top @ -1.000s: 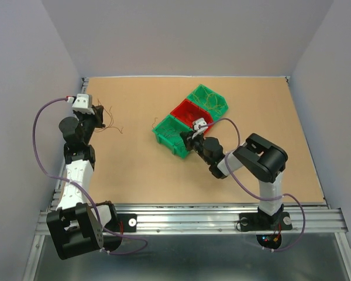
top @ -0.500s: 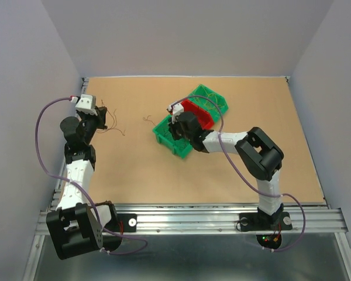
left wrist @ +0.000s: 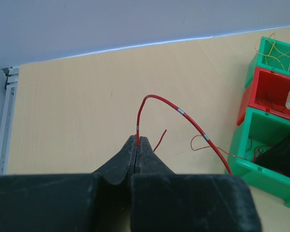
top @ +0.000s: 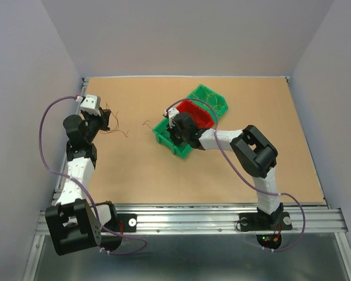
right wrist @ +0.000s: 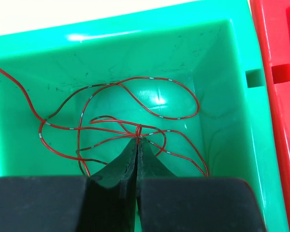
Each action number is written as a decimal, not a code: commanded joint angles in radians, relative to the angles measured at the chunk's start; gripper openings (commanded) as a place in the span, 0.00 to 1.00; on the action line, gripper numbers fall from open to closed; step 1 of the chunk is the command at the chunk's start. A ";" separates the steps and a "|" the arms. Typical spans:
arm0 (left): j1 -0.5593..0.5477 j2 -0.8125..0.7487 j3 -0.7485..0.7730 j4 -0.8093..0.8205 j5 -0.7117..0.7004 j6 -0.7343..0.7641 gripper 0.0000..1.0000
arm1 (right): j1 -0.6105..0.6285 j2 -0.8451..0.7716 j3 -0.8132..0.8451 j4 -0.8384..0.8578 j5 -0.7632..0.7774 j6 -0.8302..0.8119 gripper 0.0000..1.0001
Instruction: Untangle the cables
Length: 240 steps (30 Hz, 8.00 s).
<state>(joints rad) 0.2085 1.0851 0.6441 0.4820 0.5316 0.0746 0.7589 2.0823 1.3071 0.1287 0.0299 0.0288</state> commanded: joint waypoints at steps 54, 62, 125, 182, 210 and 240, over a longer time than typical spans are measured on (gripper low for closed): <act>0.005 -0.040 0.063 -0.008 -0.160 0.022 0.00 | 0.184 0.022 0.377 -0.230 -0.035 -0.742 0.75; 0.005 -0.040 0.065 -0.008 -0.150 0.027 0.00 | 0.203 0.120 0.468 -0.235 0.056 -0.810 0.73; 0.005 -0.042 0.057 -0.013 0.027 0.053 0.00 | -0.043 -0.051 -0.104 0.178 -0.173 0.039 0.01; -0.492 0.176 0.540 -0.189 0.191 0.111 0.00 | -0.056 -0.088 -0.149 0.130 -0.177 0.042 0.01; -0.503 0.050 0.235 0.064 -0.015 0.033 0.00 | -0.056 -0.410 -0.197 0.088 0.016 0.048 0.56; -0.505 0.105 0.253 0.055 0.016 0.040 0.00 | -0.072 -0.061 -0.068 0.118 -0.160 0.048 0.00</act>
<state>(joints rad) -0.2947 1.1934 0.8913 0.4824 0.5236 0.1143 0.7017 1.9957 1.1706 0.2104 -0.1215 0.0689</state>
